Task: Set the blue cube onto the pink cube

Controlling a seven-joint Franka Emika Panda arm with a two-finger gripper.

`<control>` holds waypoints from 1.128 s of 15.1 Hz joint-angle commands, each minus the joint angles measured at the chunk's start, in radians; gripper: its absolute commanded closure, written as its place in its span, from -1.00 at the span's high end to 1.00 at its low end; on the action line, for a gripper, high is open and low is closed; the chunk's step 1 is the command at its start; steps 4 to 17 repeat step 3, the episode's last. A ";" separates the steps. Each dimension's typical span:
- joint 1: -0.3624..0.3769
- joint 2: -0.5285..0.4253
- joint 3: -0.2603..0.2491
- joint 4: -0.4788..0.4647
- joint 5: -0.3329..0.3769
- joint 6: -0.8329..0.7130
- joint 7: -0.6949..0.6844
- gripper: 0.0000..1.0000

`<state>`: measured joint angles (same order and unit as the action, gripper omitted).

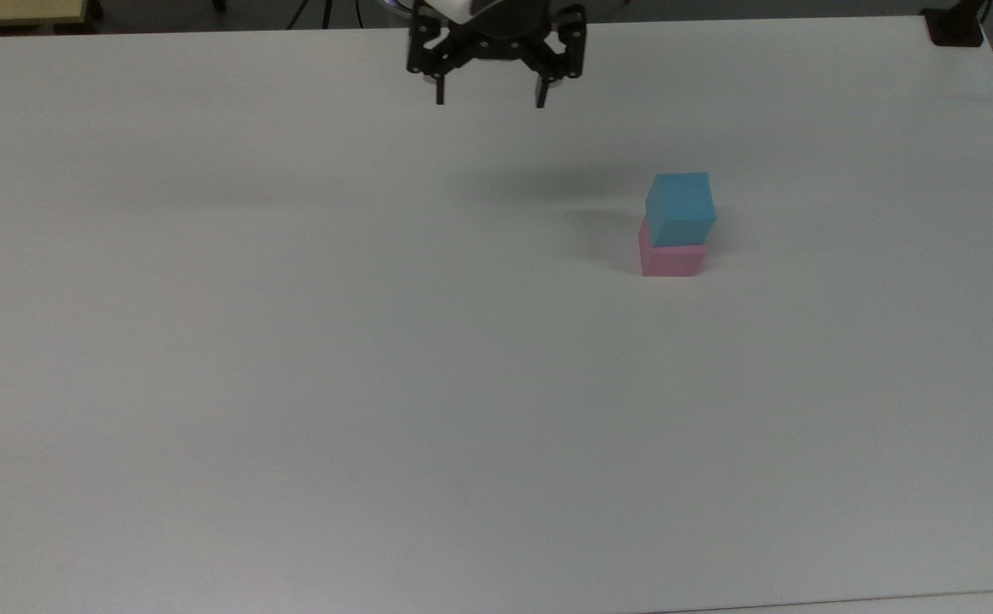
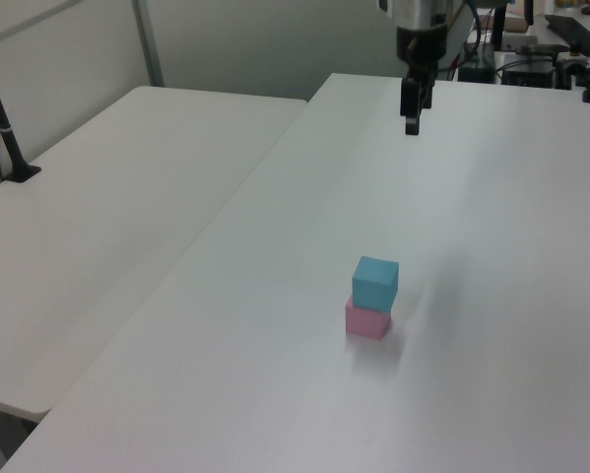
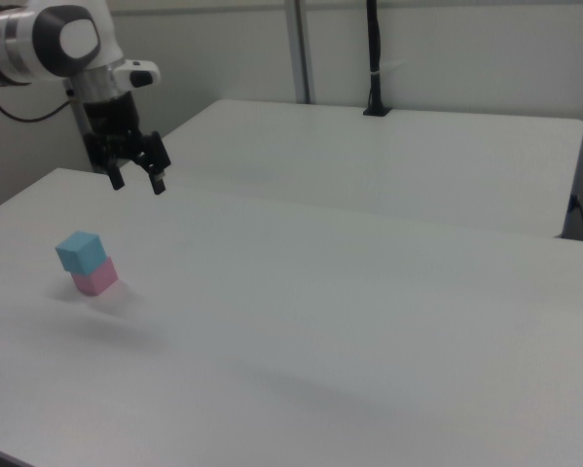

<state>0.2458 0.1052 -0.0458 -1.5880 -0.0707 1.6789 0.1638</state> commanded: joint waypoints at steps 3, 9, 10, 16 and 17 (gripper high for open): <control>-0.069 -0.041 0.011 -0.036 0.054 -0.040 -0.029 1.00; -0.069 -0.041 0.011 -0.036 0.054 -0.040 -0.029 1.00; -0.069 -0.041 0.011 -0.036 0.054 -0.040 -0.029 1.00; -0.069 -0.041 0.011 -0.036 0.054 -0.040 -0.029 1.00; -0.069 -0.041 0.011 -0.036 0.054 -0.040 -0.029 1.00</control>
